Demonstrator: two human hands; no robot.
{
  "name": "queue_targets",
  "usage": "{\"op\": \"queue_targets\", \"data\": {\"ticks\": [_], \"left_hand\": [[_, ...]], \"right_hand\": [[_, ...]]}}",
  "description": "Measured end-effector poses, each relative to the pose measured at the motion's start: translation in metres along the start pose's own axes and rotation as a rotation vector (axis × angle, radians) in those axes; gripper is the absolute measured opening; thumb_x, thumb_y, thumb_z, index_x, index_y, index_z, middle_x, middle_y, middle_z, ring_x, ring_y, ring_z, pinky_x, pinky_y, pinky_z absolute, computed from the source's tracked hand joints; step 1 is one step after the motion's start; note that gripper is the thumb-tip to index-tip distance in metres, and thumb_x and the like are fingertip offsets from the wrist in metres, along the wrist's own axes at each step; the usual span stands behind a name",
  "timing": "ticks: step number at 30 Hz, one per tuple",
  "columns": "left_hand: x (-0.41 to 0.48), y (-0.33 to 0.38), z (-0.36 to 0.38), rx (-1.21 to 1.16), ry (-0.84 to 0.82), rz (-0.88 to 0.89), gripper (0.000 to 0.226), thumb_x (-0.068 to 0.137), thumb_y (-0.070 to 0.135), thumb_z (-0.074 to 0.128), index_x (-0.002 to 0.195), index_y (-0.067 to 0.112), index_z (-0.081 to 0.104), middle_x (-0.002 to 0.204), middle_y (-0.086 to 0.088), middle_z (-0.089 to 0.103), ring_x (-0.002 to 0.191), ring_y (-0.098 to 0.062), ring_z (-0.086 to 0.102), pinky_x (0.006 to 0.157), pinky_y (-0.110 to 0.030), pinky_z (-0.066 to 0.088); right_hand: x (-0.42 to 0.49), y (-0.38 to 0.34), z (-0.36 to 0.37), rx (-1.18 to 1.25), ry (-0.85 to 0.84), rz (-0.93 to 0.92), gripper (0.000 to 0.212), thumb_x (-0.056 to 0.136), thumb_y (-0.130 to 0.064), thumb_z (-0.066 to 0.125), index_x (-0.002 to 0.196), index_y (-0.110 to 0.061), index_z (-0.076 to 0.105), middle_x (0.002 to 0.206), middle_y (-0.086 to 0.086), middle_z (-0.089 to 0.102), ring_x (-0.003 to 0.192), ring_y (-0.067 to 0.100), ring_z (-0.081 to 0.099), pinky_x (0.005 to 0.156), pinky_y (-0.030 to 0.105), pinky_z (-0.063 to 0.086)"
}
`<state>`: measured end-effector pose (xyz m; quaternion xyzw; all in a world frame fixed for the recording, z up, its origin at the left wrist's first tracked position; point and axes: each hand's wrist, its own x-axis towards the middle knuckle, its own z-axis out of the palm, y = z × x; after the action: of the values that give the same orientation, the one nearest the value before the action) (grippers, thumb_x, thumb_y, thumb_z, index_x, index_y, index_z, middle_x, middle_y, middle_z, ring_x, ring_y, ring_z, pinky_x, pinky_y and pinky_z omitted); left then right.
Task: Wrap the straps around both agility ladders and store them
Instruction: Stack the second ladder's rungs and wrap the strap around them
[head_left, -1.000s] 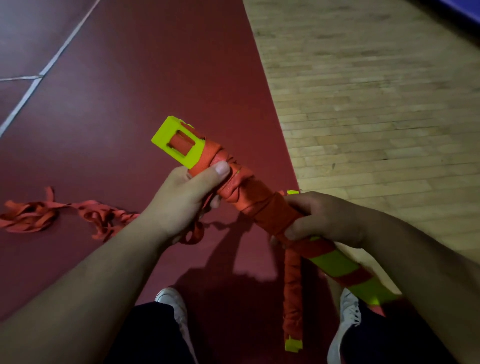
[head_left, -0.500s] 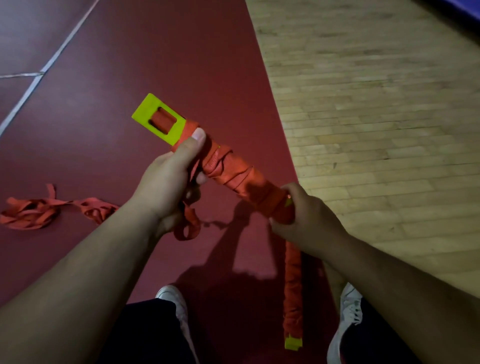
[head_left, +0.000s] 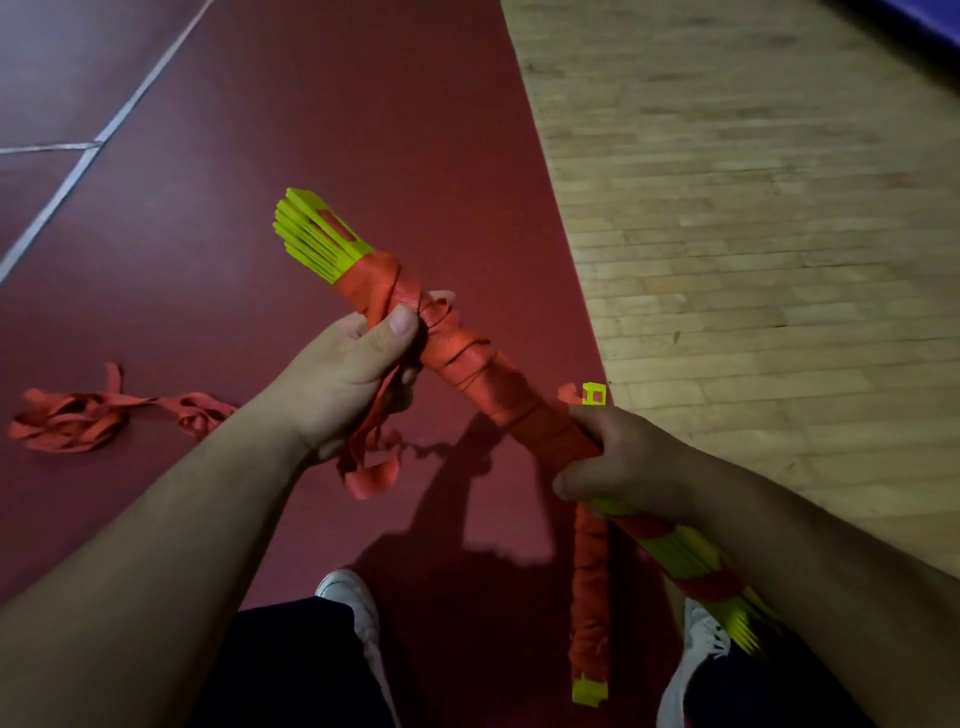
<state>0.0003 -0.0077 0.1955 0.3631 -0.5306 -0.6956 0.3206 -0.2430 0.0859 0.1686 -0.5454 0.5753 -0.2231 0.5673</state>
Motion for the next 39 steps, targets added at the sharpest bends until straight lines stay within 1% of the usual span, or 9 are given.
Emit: {"op": "queue_targets", "data": {"ticks": [6,9,12,15,18,23,28,35,39], "left_hand": [[-0.004,0.004,-0.006,0.091,-0.175,-0.052,0.079,0.051,0.071,0.083,0.117,0.028,0.073,0.060,0.000,0.059,0.055,-0.012,0.053,0.049,-0.017,0.041],[-0.003,0.005,-0.006,0.075,-0.199,-0.017,0.076,0.057,0.069,0.081,0.118,0.025,0.071,0.052,0.002,0.054,0.064,-0.016,0.067,0.060,-0.019,0.052],[-0.002,0.004,-0.003,0.053,-0.185,-0.025,0.083,0.059,0.074,0.077,0.123,0.021,0.067,0.052,0.006,0.046,0.054,-0.014,0.057,0.051,-0.023,0.039],[0.001,0.002,-0.008,0.113,-0.165,-0.049,0.085,0.055,0.088,0.066,0.078,0.006,0.062,0.050,0.002,0.040,0.045,-0.017,0.035,0.050,-0.042,0.021],[0.001,0.005,-0.008,0.152,-0.101,-0.088,0.080,0.043,0.100,0.048,0.051,0.020,0.047,0.048,0.000,0.038,0.045,-0.018,0.033,0.054,-0.035,0.025],[-0.001,0.006,-0.008,0.241,0.005,0.074,0.043,0.070,0.079,0.062,0.072,0.036,0.063,0.059,0.000,0.056,0.046,-0.014,0.051,0.059,-0.040,0.045],[0.002,0.005,-0.008,0.304,0.116,0.072,0.072,0.060,0.083,0.068,0.090,0.020,0.050,0.062,-0.003,0.064,0.054,-0.016,0.063,0.048,-0.029,0.051],[0.000,0.005,-0.004,0.166,0.096,0.051,0.075,0.054,0.094,0.056,0.066,0.021,0.055,0.051,-0.002,0.047,0.046,-0.022,0.043,0.048,-0.027,0.041],[-0.001,0.011,-0.003,0.097,0.061,0.117,0.068,0.065,0.087,0.053,0.073,0.020,0.053,0.049,0.000,0.040,0.043,-0.019,0.029,0.055,-0.035,0.036]], "right_hand": [[-0.003,0.001,0.001,0.204,-0.149,0.018,0.031,0.057,-0.011,0.067,0.085,-0.008,0.053,0.051,0.006,0.054,0.039,0.019,0.048,0.054,0.033,0.037],[-0.002,0.002,-0.002,0.240,-0.153,-0.014,0.030,0.052,-0.016,0.071,0.080,-0.016,0.060,0.054,0.009,0.054,0.043,0.023,0.048,0.054,0.035,0.039],[-0.001,0.002,-0.003,0.276,-0.138,-0.037,0.020,0.056,-0.012,0.068,0.071,-0.026,0.065,0.056,0.010,0.054,0.046,0.023,0.048,0.055,0.037,0.039],[0.000,0.002,-0.003,0.262,-0.114,-0.046,0.027,0.056,-0.013,0.068,0.082,-0.012,0.058,0.055,0.009,0.055,0.044,0.022,0.049,0.056,0.036,0.041],[0.000,0.001,-0.006,0.236,-0.073,-0.048,0.027,0.059,-0.012,0.068,0.082,-0.009,0.055,0.056,0.011,0.055,0.045,0.023,0.050,0.056,0.035,0.041],[-0.001,0.001,-0.009,0.213,-0.045,-0.040,0.018,0.065,-0.007,0.062,0.080,-0.008,0.053,0.057,0.011,0.055,0.046,0.023,0.051,0.052,0.032,0.043],[0.000,0.001,-0.008,0.184,-0.025,-0.033,0.023,0.065,-0.010,0.063,0.085,-0.004,0.053,0.058,0.009,0.055,0.045,0.020,0.051,0.052,0.029,0.042],[0.002,-0.001,-0.006,0.224,-0.018,-0.044,0.047,0.062,-0.010,0.067,0.098,0.013,0.048,0.057,0.009,0.056,0.045,0.020,0.053,0.052,0.030,0.043],[0.002,-0.005,-0.007,0.255,-0.011,-0.072,0.063,0.054,-0.027,0.073,0.098,0.012,0.050,0.059,0.010,0.056,0.047,0.020,0.053,0.052,0.030,0.045]]}}
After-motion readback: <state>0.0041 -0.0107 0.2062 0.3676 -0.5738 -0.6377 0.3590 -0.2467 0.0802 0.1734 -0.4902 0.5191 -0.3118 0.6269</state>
